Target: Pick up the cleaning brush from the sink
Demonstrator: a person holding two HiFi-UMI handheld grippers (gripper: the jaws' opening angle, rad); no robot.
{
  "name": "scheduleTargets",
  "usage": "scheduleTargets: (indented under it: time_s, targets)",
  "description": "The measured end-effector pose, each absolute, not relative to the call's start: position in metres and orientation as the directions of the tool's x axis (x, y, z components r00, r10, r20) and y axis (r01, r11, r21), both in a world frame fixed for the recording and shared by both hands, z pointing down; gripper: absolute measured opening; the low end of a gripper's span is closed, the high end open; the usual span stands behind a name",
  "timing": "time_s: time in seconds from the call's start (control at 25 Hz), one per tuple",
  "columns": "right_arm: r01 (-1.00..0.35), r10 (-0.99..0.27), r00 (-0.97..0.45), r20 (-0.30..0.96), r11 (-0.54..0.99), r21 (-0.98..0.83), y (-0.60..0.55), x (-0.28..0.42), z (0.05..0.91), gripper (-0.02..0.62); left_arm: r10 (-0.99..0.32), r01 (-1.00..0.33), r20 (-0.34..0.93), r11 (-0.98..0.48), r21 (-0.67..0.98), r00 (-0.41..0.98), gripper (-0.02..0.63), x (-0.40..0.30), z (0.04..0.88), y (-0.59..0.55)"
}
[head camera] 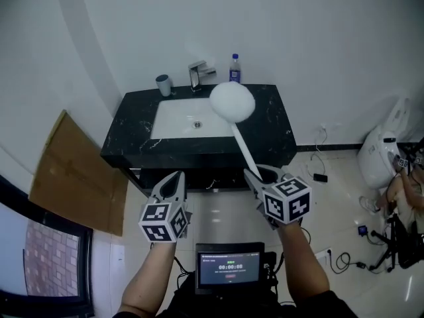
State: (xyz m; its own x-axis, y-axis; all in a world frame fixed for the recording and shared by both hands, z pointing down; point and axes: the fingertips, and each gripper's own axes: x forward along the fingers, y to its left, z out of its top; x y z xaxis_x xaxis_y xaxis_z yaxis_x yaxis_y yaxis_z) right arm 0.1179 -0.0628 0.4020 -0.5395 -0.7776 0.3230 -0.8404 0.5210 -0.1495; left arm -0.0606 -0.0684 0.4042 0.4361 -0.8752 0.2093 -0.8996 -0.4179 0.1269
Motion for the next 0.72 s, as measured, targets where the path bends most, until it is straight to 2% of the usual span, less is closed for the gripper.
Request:
scheduleTargets:
  time_s: [0.2, 0.32, 0.52, 0.72]
  targets:
    - [-0.858, -0.836, -0.513, 0.194, 0.502, -0.108, -0.005, 0.129, 0.378, 0.061, -0.855, -0.875, 0.188, -0.462, 0.148, 0.483, 0.011, -0.036, 0.391, -0.007]
    - [-0.877, -0.87, -0.479, 0.119, 0.468, -0.111, 0.018, 0.13, 0.369, 0.061, -0.862, -0.881, 0.184, -0.456, 0.13, 0.473, 0.011, -0.045, 0.385, 0.013]
    - [-0.897, -0.897, -0.438, 0.067, 0.431, -0.095, 0.054, 0.118, 0.372, 0.061, -0.853, -0.877, 0.202, -0.469, 0.107, 0.481, 0.011, -0.072, 0.391, 0.041]
    - [-0.912, -0.914, -0.405, -0.016, 0.405, -0.068, 0.077, 0.112, 0.363, 0.061, -0.842, -0.857, 0.162, -0.503, 0.113, 0.515, 0.011, -0.078, 0.384, 0.06]
